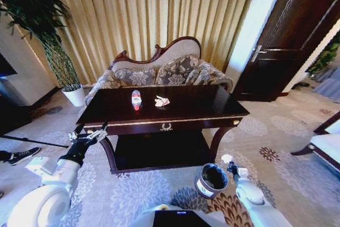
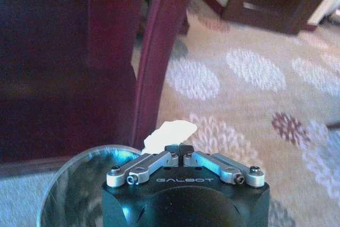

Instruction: Move to the front of the table and place the trash on the table into the trash bin.

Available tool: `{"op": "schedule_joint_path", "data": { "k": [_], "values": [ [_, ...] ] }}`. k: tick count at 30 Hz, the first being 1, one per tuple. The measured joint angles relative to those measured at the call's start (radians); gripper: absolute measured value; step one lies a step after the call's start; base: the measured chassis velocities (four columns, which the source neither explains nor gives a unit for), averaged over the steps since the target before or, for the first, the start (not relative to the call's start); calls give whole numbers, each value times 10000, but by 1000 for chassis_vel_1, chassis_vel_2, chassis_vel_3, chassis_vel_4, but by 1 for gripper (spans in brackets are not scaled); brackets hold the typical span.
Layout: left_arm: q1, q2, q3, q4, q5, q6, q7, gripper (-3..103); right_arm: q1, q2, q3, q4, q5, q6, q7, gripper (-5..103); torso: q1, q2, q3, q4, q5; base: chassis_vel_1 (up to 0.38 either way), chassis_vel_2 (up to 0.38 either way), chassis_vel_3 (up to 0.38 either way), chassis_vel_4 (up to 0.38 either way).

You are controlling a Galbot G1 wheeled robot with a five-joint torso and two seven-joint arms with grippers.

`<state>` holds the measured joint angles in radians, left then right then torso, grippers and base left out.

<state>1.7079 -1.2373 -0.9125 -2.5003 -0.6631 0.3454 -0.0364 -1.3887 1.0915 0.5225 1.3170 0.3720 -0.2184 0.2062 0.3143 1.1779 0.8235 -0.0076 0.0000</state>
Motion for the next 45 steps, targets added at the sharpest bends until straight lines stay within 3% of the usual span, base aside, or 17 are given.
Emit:
{"op": "schedule_joint_path", "data": {
  "k": [9, 14, 16, 20, 22, 25, 28, 29, 32, 35, 45],
  "values": [
    [82, -96, -18, 1, 89, -19, 66, 100, 456, 562, -170, -730, -453, -472, -93, 0, -2, 1, -1, 1, -1, 0, 0, 0, 0],
    [104, -11, -233, 2, 48, -113, 186, 100, 476, 720, -185, -719, -641, -504, -122, 21, -1, 1, -1, 0, -1, 0, 0, 0, 0],
    [112, 8, -279, 2, 35, -131, 218, 100, 474, 725, -185, -699, -657, -505, -123, 21, -1, 1, 0, 1, -1, 0, 0, 0, 0],
    [133, 52, -363, 3, -10, -168, 240, 100, 458, 731, -138, -635, -683, -508, -123, 43, -2, 1, -1, 1, -2, 0, 0, 0, 0],
    [139, 69, -378, 2, -27, -171, 240, 100, 447, 731, -130, -625, -683, -511, -123, 43, -2, 1, -1, 1, -1, 0, 0, 0, 0],
    [125, 108, -446, 3, -131, -173, 239, 100, 419, 720, -108, -588, -683, -515, -123, 59, -2, 1, -1, 1, -1, 0, 0, 0, 0],
    [106, 110, -478, 3, -176, -173, 238, 100, 402, 712, -100, -555, -682, -516, -122, 65, -2, 1, -1, 1, -1, 0, 0, 0, 0],
    [101, 109, -497, 3, -193, -173, 237, 100, 395, 708, -99, -542, -681, -517, -122, 76, -2, 1, -1, 0, 0, 0, 0, 0, 0],
    [99, 102, -510, 2, -199, -173, 237, 100, 396, 708, -98, -524, -681, -519, -121, 81, -2, 1, -1, 1, 0, 0, 0, 0, 0],
    [81, 101, -543, 3, -216, -173, 237, 100, 398, 712, -97, -505, -679, -526, -121, 96, -2, 1, -1, 1, 0, 0, 0, 0, 0],
    [85, 104, -652, 2, -275, -180, 237, 100, 389, 727, -88, -448, -668, -552, -121, 100, -2, 1, -1, 1, 0, 0, 0, 0, 0]
  ]
}}
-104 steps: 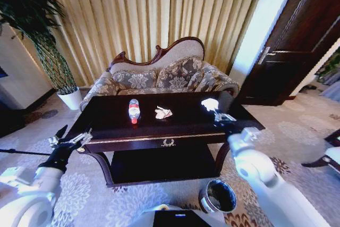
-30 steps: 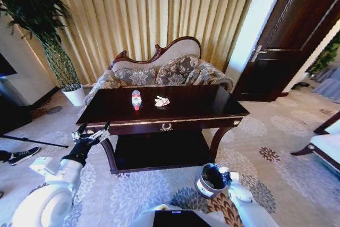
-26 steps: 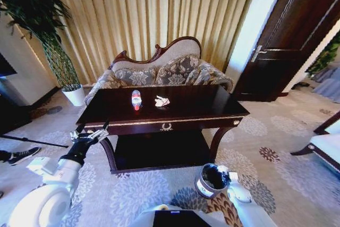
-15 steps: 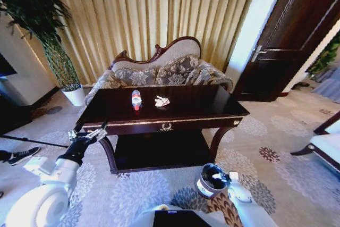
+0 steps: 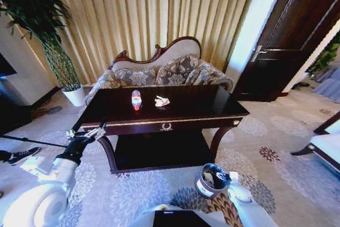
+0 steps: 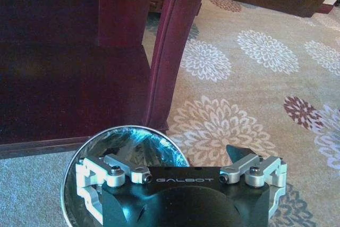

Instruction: Move to the front of the table and place the trash on the table into the trash bin.

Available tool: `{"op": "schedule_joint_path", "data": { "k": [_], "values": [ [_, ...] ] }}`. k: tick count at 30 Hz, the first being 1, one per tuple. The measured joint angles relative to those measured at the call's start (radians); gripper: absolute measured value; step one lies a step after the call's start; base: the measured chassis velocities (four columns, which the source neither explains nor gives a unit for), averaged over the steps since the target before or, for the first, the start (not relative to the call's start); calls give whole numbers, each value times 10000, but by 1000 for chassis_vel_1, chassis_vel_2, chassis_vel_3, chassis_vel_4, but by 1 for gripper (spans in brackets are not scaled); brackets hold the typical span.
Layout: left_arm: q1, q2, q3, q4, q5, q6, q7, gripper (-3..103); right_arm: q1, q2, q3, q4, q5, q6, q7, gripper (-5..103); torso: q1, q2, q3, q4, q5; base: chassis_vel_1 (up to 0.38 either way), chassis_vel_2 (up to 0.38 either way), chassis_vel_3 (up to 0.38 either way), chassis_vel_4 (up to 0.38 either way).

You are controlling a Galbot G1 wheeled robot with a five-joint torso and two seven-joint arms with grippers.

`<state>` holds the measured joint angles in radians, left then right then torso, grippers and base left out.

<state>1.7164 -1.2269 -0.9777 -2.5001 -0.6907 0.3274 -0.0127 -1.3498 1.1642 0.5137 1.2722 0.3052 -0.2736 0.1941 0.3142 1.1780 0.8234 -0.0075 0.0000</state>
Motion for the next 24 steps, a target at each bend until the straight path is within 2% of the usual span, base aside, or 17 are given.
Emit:
{"op": "schedule_joint_path", "data": {
  "k": [7, 11, 12, 16, 17, 21, 24],
  "values": [
    [-32, -16, 18, 0, -9, -1, 2, 100, -215, -20, 147, 579, 71, 6, -3, 100, 0, 0, 0, -2, 2, 0, 0, 0, 0],
    [-47, 35, 6, 0, -17, 0, 3, 100, -981, -294, 595, 2521, 791, 324, -213, 100, 0, 0, 0, 1, -2, 0, 0, 0, 0],
    [-47, 35, 6, 0, -17, 0, 3, 100, -981, -294, 595, 2521, 791, 324, -213, 100, 0, 0, 0, 1, -2, 0, 0, 0, 0],
    [-32, 115, -51, 0, -62, 3, 5, 100, -2414, -509, 1321, 6227, 1542, 707, -438, 100, -1, 0, -1, -3, 0, 0, 0, 0, 0],
    [-32, 115, -51, 0, -62, 3, 5, 100, -2414, -509, 1321, 6227, 1542, 707, -438, 100, -1, 0, -1, -3, 0, 0, 0, 0, 0],
    [-20, 124, -42, 1, -69, 11, -4, 100, -2683, -524, 1310, 8909, 1609, 633, -283, 100, -1, 1, -2, 1, -5, 0, 0, 0, 0],
    [0, 118, -45, 1, -69, 11, -5, 100, -2529, -552, 1118, 9793, 1662, 381, -25, 100, -1, 1, -2, 2, -2, 0, 0, 0, 0]
  ]
}}
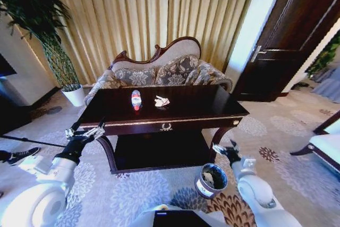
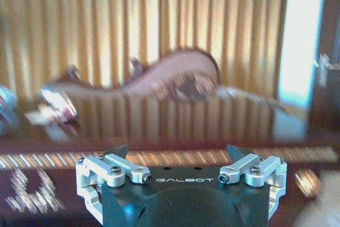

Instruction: Move to the front of the table and place the trash on the table into the trash bin.

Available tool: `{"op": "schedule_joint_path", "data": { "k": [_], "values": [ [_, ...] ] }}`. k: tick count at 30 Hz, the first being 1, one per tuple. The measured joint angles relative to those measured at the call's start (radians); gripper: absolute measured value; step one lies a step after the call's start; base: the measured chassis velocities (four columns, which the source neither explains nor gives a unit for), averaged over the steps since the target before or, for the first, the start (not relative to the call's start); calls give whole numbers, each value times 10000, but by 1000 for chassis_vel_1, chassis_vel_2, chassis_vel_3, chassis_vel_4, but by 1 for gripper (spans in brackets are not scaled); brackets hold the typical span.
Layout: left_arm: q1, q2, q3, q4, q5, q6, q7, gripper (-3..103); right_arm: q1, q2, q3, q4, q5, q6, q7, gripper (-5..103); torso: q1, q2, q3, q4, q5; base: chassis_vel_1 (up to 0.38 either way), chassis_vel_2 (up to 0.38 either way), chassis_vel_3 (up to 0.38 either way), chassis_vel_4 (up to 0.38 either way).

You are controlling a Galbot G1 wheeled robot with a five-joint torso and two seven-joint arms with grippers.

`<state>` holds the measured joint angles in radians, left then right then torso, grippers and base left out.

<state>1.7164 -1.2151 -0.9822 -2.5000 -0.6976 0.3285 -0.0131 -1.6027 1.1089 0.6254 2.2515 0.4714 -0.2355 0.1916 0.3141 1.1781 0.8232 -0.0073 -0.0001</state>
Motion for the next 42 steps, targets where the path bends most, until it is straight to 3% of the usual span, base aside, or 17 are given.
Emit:
{"op": "schedule_joint_path", "data": {
  "k": [8, 32, 36, 42],
  "values": [
    [33, 35, -71, 0, -28, -47, -2, 100, 198, -172, -103, 1366, -63, -329, 131, 100, 0, 0, 1, -2, 1, 0, 0, 0, 0],
    [7, -33, -238, 0, -57, -35, 20, 100, 136, -189, -283, 1804, -62, -529, 130, 100, 6, -4, 4, -2, 3, -70, 70, 73, -70],
    [9, -56, -270, 0, -61, -55, 29, 100, 145, -269, -511, 1950, 381, -1014, 411, 100, 11, -7, 6, -3, 1, -73, 51, 68, -54],
    [46, -132, -506, 0, -117, -69, 185, 100, 730, -562, -882, 1517, 950, -1190, 461, 100, -7, 3, -2, -3, 0, 0, 0, 0, 0]
  ]
}}
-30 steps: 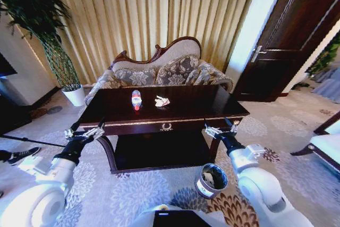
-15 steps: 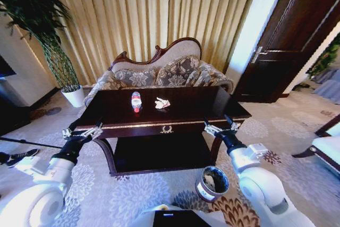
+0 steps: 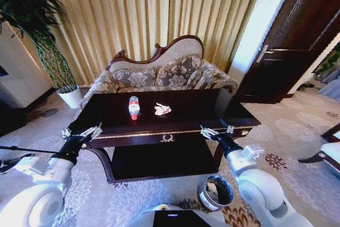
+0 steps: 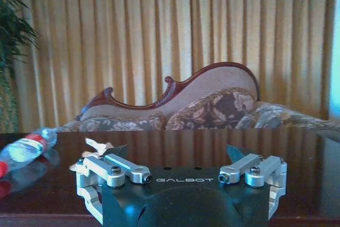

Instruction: Move to the front of the table and place the trash on the table into the trash bin.

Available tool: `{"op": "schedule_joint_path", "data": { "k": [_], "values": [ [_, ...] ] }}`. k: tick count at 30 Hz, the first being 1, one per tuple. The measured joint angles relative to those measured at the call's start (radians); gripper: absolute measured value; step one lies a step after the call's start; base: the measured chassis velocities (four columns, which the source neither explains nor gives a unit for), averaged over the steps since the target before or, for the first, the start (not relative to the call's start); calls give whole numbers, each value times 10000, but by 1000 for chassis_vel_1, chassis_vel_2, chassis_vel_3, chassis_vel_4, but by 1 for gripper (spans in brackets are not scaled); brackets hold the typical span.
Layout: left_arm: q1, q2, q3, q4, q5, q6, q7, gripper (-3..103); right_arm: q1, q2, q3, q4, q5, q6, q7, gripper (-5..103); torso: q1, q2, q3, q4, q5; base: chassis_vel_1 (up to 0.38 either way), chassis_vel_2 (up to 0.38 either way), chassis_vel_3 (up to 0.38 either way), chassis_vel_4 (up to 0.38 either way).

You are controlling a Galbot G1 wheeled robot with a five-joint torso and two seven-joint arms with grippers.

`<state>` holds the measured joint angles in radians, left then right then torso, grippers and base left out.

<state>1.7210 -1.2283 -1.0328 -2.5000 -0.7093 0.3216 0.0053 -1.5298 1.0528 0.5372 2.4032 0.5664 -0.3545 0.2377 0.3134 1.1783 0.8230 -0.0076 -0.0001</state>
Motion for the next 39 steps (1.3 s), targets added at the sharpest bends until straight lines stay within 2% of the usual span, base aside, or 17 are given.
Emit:
{"op": "schedule_joint_path", "data": {
  "k": [4, 8, 9, 13, 14, 17, 18, 19, 23, 28, 39],
  "values": [
    [84, -80, -119, 0, -4, -22, 41, 100, 963, -453, -561, -500, 476, -97, -32, 100, 0, -1, 1, 2, 3, 0, 0, 0, 0],
    [266, -266, -229, 0, 72, -195, 97, 100, 2573, -1124, -1720, -1370, 1126, -323, -23, 100, 9, -5, 6, 0, 1, 0, 0, 0, 0],
    [266, -266, -229, 0, 72, -195, 97, 100, 2573, -1124, -1720, -1370, 1126, -323, -23, 100, 9, -5, 6, 0, 1, 0, 0, 0, 0],
    [496, -419, -541, 0, 121, -303, 187, 100, 4434, -1571, -3108, -2457, 1655, -382, 4, 100, 8, -5, 5, 1, 3, 0, 0, 0, 0],
    [496, -419, -541, 0, 121, -303, 187, 100, 4434, -1571, -3108, -2457, 1655, -382, 4, 100, 8, -5, 5, 1, 3, 0, 0, 0, 0],
    [568, -450, -785, 0, 80, -395, 200, 100, 5918, -1647, -4189, -3163, 2056, -380, 113, 100, 8, -4, 4, 2, -5, 0, 0, 0, 0],
    [586, -449, -891, 0, 46, -418, 199, 100, 6431, -1576, -4655, -3458, 2190, -391, 174, 100, 9, -5, 5, 2, 6, 0, 0, 0, 0],
    [586, -449, -891, 0, 46, -418, 199, 100, 6431, -1576, -4655, -3458, 2190, -391, 174, 100, 9, -5, 5, 2, 6, 0, 0, 0, 0],
    [642, -436, -1072, 0, -97, -434, 162, 100, 7807, -1071, -5900, -4496, 2324, -425, 261, 100, 9, -6, 5, 3, 2, 0, 0, 0, 0],
    [711, -505, -1216, 0, -127, -433, 138, 100, 8663, -467, -6621, -5460, 2250, -441, 307, 100, 8, -5, 4, 2, 1, 0, 0, 0, 0],
    [749, -629, -1290, 0, -134, -433, 156, 100, 9667, 361, -7218, -6724, 2294, -843, 652, 100, 8, -5, 4, 2, 0, 0, 0, 0, 0]
  ]
}}
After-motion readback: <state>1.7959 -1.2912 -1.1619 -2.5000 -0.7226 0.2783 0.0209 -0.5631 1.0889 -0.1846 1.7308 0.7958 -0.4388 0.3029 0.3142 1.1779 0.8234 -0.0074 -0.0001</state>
